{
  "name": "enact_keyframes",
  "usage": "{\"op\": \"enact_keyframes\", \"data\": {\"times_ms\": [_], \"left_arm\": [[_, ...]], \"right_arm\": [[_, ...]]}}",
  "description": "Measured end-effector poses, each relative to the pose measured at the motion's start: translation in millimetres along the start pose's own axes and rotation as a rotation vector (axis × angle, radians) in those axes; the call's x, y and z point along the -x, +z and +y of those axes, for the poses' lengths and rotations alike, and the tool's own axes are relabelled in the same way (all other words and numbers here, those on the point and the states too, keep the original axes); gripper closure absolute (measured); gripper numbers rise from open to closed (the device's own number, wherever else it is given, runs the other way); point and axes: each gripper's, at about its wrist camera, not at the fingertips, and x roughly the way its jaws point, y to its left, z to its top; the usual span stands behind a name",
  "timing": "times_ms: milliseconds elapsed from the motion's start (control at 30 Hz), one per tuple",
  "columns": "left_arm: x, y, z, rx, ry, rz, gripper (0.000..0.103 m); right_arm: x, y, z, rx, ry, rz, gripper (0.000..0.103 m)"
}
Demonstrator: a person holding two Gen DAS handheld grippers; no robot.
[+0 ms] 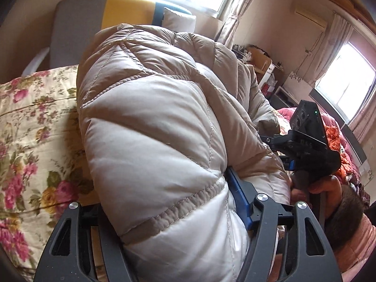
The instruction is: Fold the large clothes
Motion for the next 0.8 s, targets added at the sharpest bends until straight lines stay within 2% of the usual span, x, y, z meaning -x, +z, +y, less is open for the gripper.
{"op": "enact_keyframes", "data": {"times_ms": [200,300,433,500,533,567,633,733,800], "left_arm": [[26.7,-27.7,44.7,0.123,-0.011,-0.042,0.036],[41.7,-33.9,62.2,0.170,-0.017,-0.067,0.029],[38.3,-38.9,101.0,0.288,-0.102,-0.027,0.011],[28.5,-40.2,117.7,0.349,-0.168,-0.007,0.009],[24.7,-39.1,118.8,0.376,-0.159,-0.007,0.014],[24.3,-36.0,112.2,0.361,-0.135,-0.020,0.017],[27.7,-26.1,85.7,0.229,-0.014,-0.044,0.028],[40.9,-12.2,66.6,0.144,0.056,-0.092,0.041],[49.4,-7.4,58.3,0.089,0.098,-0.127,0.045]], "right_arm": [[-23.8,-13.9,20.3,0.084,0.064,0.012,0.018],[-39.2,-17.3,29.1,0.097,0.110,0.028,0.018],[-46.1,-18.5,26.8,0.084,0.144,0.043,0.018],[-47.9,-20.5,26.5,0.081,0.143,0.044,0.019],[-46.4,-19.9,26.7,0.078,0.132,0.041,0.020],[-46.2,-18.7,31.1,0.089,0.111,0.035,0.022],[-45.7,-20.4,51.3,0.135,0.070,0.006,0.023],[-35.1,-20.7,58.1,0.141,0.097,-0.039,0.028],[-32.6,-18.9,62.9,0.140,0.126,-0.061,0.030]]}}
